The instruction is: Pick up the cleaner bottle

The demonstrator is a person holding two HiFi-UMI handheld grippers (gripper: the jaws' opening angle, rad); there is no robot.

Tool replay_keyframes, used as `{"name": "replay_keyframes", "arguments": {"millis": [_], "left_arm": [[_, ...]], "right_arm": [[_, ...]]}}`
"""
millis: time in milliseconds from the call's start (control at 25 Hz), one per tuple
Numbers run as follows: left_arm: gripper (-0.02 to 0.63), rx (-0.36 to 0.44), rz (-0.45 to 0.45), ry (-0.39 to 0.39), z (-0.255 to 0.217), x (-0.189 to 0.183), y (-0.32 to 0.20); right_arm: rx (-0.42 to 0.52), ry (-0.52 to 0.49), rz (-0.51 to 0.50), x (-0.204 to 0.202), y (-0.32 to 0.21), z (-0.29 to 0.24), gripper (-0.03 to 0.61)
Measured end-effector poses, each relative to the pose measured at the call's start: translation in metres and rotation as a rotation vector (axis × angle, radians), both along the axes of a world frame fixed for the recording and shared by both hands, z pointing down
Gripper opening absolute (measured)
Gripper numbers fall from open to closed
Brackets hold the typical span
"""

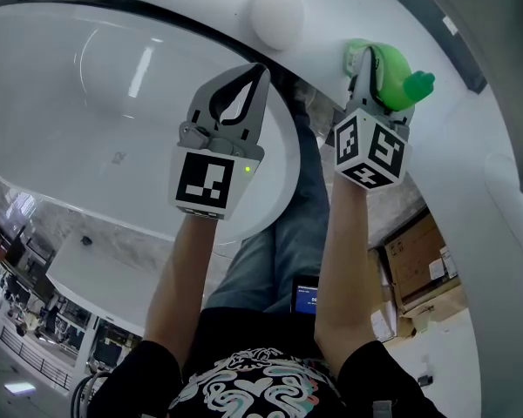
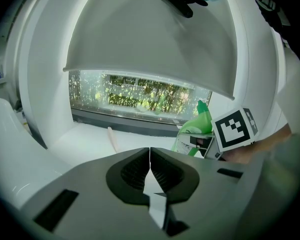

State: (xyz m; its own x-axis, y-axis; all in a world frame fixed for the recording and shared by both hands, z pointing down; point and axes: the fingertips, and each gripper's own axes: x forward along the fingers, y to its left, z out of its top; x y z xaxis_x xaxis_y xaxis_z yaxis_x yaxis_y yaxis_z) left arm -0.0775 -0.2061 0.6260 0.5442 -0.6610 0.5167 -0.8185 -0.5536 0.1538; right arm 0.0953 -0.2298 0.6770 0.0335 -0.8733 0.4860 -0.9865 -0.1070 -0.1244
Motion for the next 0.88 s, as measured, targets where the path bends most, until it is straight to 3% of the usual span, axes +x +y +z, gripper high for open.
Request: {"name": "replay_keyframes", "arguments": {"millis": [440, 680, 880], "left_arm": [[0.017, 0.016, -0.012, 0.006, -0.007, 0.002, -0.001], [0.017, -0.016, 0.003, -0.034, -0.007, -0.001, 0.000], [0.017, 0.014, -0.011, -0.008, -0.016, 0.000, -0.005]], "right_arm": [[0.031, 0.005, -0.030, 0.000, -0.004, -0.020, 0.204], [0.041, 0.002, -0.058, -0.001, -0.003, -0.031, 0.202], [0.053, -0.006, -0.093, -0.006, -0.004, -0.045, 0.202]]}}
